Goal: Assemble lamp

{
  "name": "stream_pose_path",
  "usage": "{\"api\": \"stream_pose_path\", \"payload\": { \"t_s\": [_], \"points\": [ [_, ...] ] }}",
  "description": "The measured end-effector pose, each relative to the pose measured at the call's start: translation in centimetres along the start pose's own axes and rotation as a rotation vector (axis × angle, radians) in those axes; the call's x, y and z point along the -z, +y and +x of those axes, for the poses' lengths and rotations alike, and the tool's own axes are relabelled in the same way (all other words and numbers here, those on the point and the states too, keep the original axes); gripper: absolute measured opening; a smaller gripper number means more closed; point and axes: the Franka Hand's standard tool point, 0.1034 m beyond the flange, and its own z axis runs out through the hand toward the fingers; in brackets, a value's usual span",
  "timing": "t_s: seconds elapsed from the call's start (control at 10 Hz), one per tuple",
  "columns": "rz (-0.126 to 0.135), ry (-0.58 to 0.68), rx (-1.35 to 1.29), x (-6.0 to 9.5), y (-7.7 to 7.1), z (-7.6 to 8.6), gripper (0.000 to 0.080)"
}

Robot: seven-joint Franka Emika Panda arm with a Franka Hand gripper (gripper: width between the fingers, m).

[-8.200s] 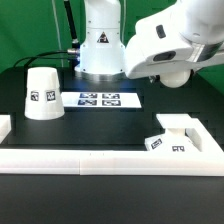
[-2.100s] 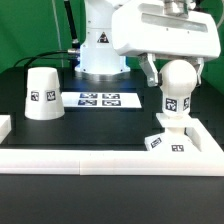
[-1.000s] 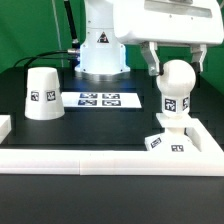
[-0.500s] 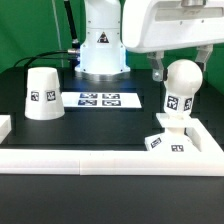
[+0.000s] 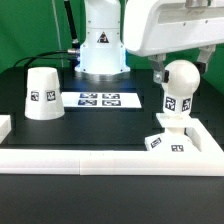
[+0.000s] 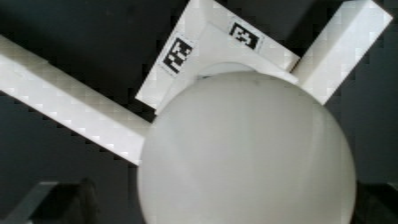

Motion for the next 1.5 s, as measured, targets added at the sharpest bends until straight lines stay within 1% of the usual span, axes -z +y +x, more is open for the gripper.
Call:
{"api": "stream_pose_path", "payload": {
  "t_s": [0.3,0.6,0.7,0.8,0.9,1.2,1.3,1.5],
  "points": [
    [0.001,-0.001,-0.004,-0.5,0.1,-0.4,0.0699],
    [0.004,-0.007,-0.017,-1.0,-0.6,-0.7,0.0699],
    [0.006,-0.01,-0.016,-1.5,-1.0,-0.9,0.0672],
    [0.008,-0.014,-0.017,-1.7,-1.1,-1.1,0.0672],
    [0.008,-0.013,-0.017,-1.6,-1.0,-1.1,0.0577],
    [0.008,-0.014,-0.035,-1.7,-1.0,-1.1,0.0578],
    [0.009,-0.013,-0.071,-1.7,-1.1,-1.1,0.0578],
    [0.01,-0.014,-0.258,-1.7,-1.2,-1.1,0.0578]
  ]
}}
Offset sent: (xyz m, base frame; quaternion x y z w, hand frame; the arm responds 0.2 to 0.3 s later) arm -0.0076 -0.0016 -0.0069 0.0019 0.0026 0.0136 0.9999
